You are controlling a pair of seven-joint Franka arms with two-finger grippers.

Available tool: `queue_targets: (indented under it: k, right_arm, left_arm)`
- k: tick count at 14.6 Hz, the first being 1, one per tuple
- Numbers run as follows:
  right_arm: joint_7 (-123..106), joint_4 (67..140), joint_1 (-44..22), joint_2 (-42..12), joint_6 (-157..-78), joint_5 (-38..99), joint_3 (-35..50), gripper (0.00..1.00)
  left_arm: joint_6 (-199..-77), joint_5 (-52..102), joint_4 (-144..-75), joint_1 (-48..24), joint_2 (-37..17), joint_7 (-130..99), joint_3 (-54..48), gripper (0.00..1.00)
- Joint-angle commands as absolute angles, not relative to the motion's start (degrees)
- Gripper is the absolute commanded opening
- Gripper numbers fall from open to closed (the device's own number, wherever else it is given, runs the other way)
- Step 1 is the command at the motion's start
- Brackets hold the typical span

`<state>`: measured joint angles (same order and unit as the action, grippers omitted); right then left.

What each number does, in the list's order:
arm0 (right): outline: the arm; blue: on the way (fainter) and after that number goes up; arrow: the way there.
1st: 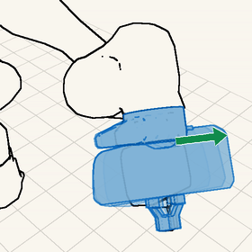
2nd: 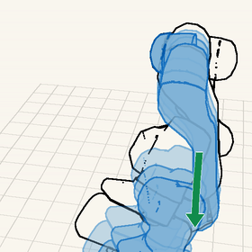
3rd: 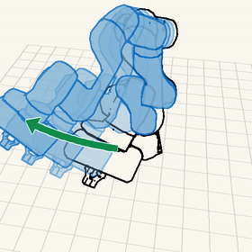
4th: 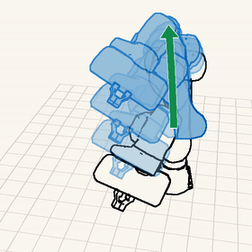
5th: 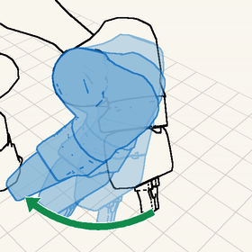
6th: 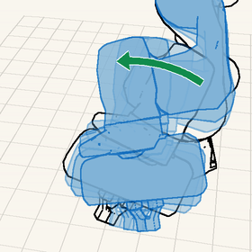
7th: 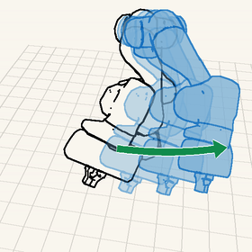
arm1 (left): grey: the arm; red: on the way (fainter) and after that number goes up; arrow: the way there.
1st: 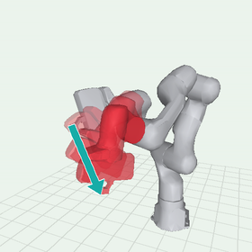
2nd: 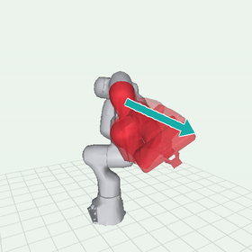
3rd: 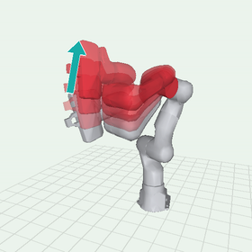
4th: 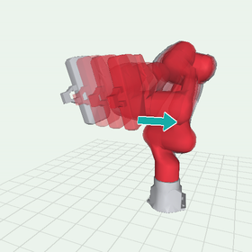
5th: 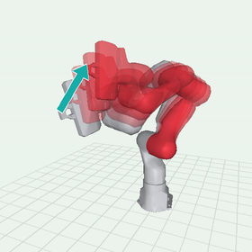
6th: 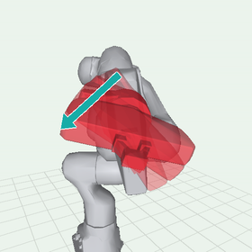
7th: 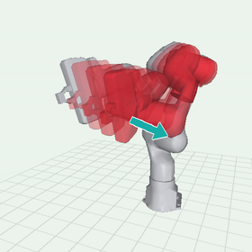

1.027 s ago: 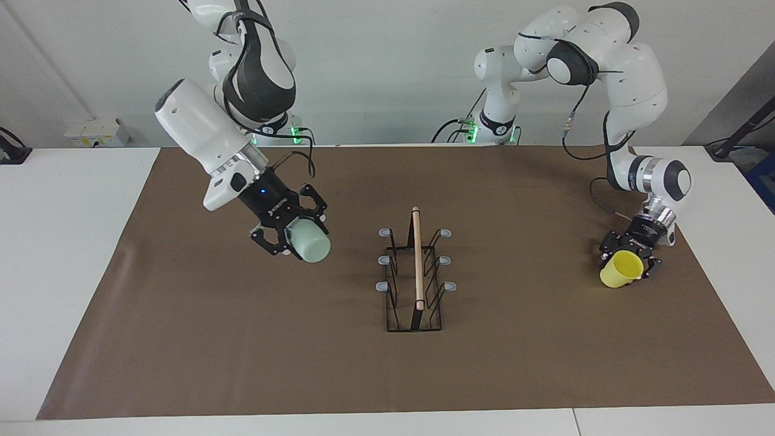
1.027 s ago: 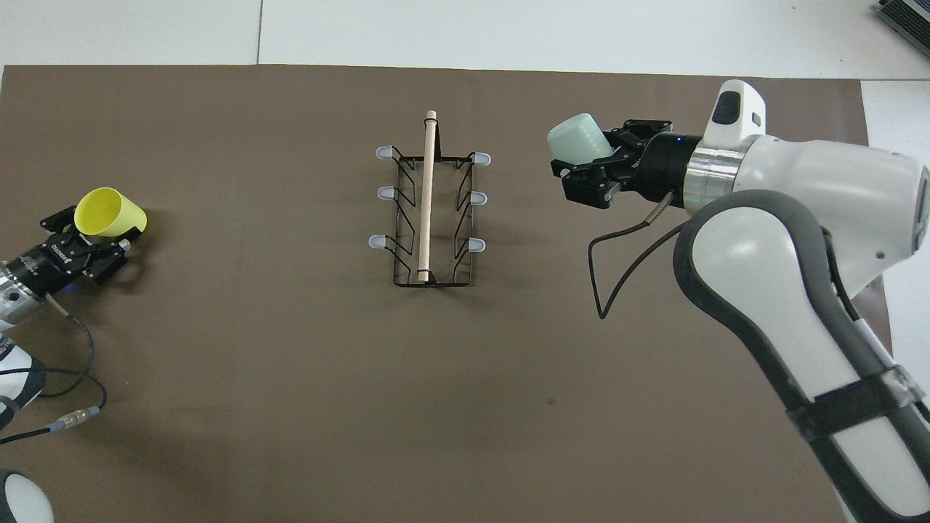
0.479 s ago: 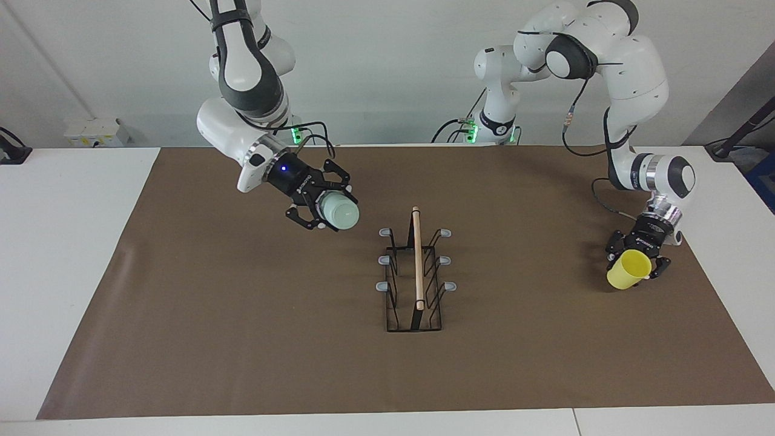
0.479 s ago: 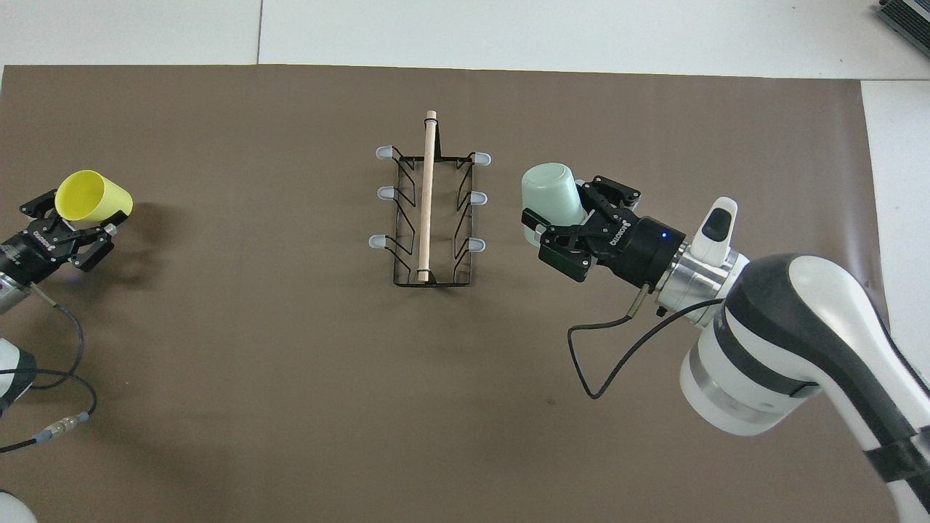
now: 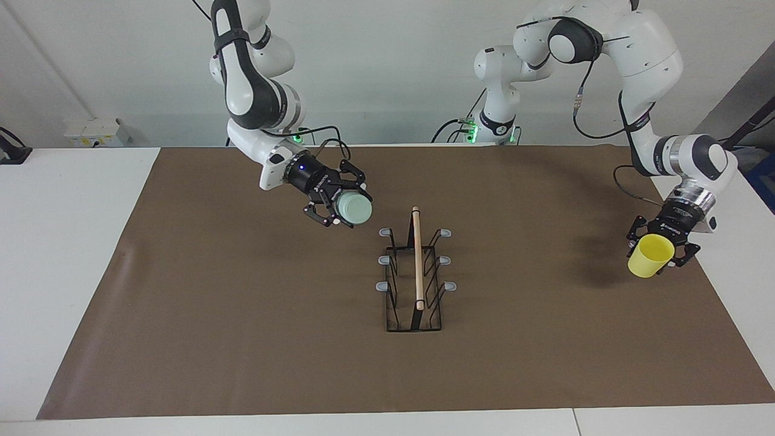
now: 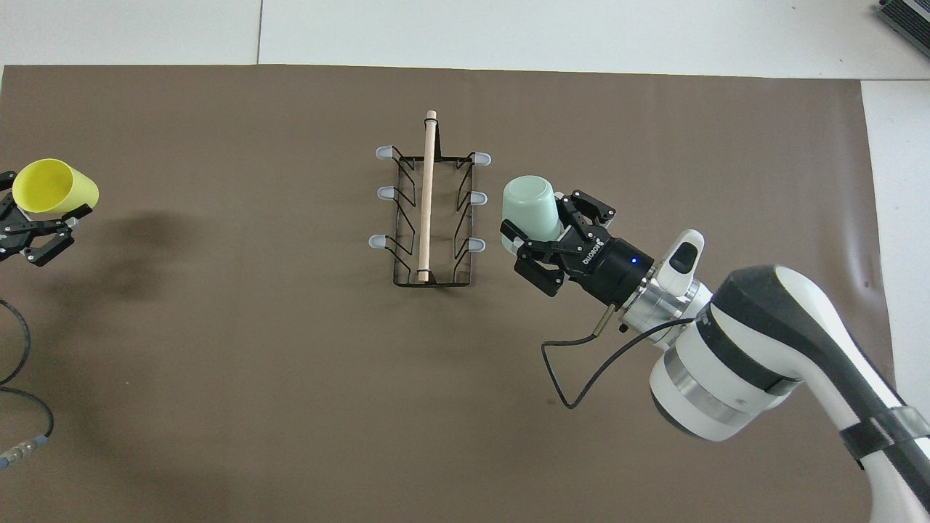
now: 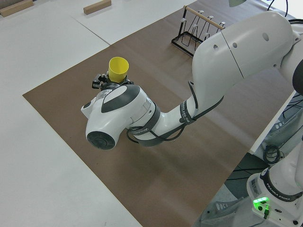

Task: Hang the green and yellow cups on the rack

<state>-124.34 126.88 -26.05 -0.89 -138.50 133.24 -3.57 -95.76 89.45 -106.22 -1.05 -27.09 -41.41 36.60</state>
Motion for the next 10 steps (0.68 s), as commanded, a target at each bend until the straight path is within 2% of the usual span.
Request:
queue_targets:
  k: [1,6,9,10]
  right_arm:
    - [-131.5,127.1,-27.7,-2.6,-135.3,140.7,-3.8,0.00]
    - [-137.5,128.1,-29.3,-5.0,-133.5,143.4,-3.8,0.00]
    - [-140.1,128.1,-29.4,-6.6,-132.5,143.5,-3.8,0.00]
    - [-141.3,128.1,-29.3,-7.8,-130.1,144.9,-3.8,0.00]
  left_arm:
    - [-97.6,83.2,-104.9,-1.5,-23.9,-41.8,36.3,0.32]
    - [-100.8,68.2,-103.6,-4.7,-17.2,-45.2,35.3,0.31]
    - [-106.6,59.1,-103.9,-3.3,-13.4,-47.6,28.1,0.30]
    - [-108.2,57.1,-103.9,-2.9,-12.6,-48.9,26.1,0.30]
